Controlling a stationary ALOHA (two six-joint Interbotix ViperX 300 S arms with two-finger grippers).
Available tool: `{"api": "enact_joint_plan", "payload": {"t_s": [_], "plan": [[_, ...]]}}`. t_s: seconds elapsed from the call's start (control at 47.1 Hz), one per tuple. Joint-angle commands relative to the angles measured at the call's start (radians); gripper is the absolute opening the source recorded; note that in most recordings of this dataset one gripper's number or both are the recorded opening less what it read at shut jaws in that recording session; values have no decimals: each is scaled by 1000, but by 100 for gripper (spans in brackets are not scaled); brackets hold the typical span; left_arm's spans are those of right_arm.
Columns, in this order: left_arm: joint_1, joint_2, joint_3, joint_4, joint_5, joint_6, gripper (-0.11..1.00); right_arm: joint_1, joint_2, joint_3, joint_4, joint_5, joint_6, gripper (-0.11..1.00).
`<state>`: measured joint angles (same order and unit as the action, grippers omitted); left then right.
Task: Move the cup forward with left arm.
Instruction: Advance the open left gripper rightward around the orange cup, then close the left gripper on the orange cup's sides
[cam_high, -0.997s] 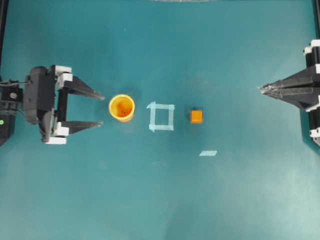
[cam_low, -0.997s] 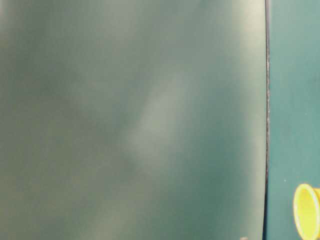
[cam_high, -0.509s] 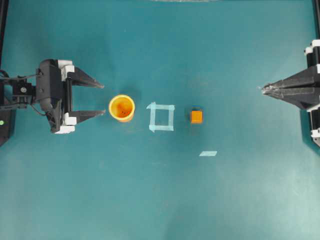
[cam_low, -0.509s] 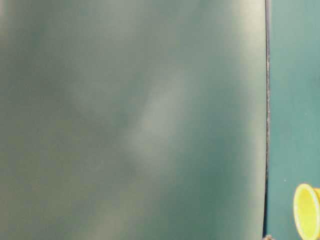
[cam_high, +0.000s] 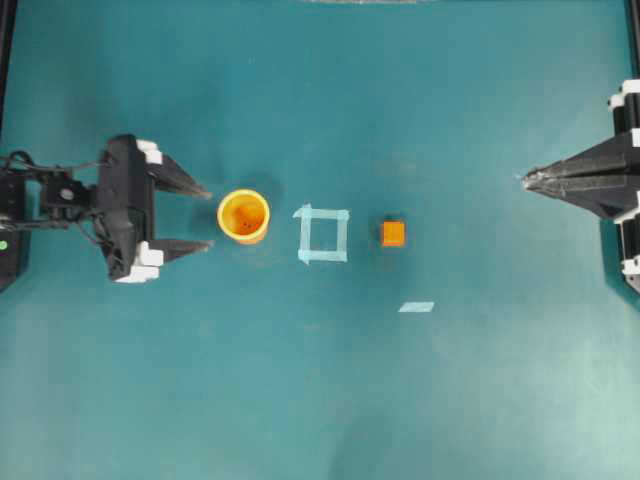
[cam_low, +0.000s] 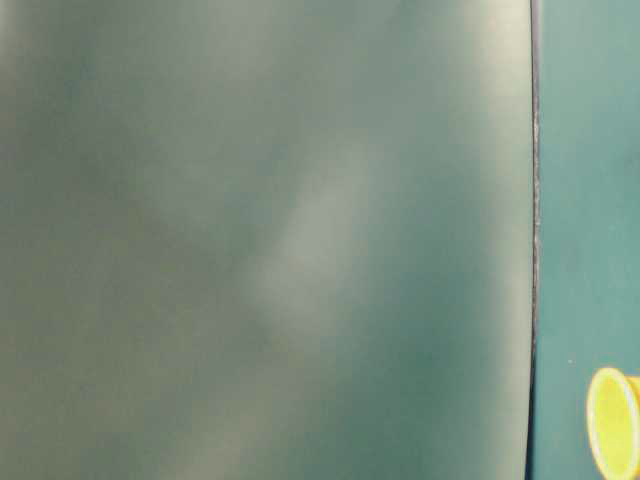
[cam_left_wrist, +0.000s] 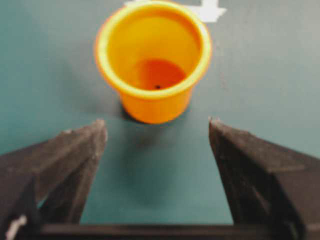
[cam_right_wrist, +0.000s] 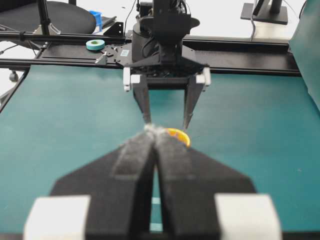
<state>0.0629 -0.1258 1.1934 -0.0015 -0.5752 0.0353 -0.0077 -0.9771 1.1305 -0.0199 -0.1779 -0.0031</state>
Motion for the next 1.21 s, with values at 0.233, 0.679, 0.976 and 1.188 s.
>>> {"api": "enact_joint_plan", "payload": {"t_s": [0.233,0.679,0.976,1.188], "plan": [[-11,126,-89,0,-44,-2,81,-2,2,-44,0,-5,2,0],[34,187,-150,6,-87,15,80,-2,0,-48,0,-5,2,0],[34,213,-166,6,-112,15,79,-2,0,-49,0,-3,3,0],[26,206,-156,9,-117,15,64,-2,2,-51,0,-2,6,0]]}}
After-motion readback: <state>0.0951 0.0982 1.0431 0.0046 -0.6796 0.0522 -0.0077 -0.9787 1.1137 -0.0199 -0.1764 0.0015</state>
